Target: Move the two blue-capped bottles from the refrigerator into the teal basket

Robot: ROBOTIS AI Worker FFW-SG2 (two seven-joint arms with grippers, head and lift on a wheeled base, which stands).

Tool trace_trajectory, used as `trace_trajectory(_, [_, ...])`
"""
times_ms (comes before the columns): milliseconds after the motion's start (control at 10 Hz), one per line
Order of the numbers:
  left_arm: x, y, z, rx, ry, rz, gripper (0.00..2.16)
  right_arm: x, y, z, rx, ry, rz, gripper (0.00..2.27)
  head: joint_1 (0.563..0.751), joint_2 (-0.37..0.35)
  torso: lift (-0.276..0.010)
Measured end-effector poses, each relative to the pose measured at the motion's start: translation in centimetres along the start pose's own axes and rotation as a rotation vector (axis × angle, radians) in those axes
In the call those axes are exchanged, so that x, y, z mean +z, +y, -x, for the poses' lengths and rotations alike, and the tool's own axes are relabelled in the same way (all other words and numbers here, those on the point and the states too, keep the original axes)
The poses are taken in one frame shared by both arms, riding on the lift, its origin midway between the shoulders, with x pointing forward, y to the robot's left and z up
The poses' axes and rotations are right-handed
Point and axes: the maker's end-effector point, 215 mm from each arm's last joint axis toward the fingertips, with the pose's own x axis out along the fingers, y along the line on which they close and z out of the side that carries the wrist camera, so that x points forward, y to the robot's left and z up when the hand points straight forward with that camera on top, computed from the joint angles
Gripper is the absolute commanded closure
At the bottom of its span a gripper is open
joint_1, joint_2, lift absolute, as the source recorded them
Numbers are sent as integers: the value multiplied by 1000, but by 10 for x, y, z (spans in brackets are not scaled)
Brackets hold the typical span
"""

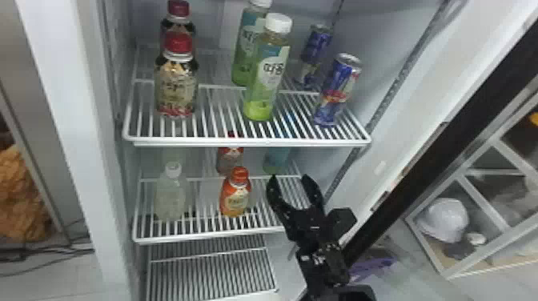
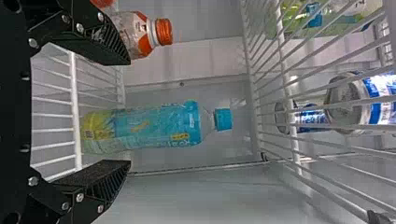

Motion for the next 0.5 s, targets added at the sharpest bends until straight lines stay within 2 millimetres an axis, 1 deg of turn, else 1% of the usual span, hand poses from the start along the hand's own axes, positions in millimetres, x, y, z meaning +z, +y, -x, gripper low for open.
trace_trajectory(300, [2,-1,-1,-4,0,-2,1184,7,0,-22,-29,-16,18,193,695,-350,-136])
trace_trajectory(500, [2,-2,-3,-8,2,-2,1184,7,2,-35,-36,-13,37,140,695,-350,-136])
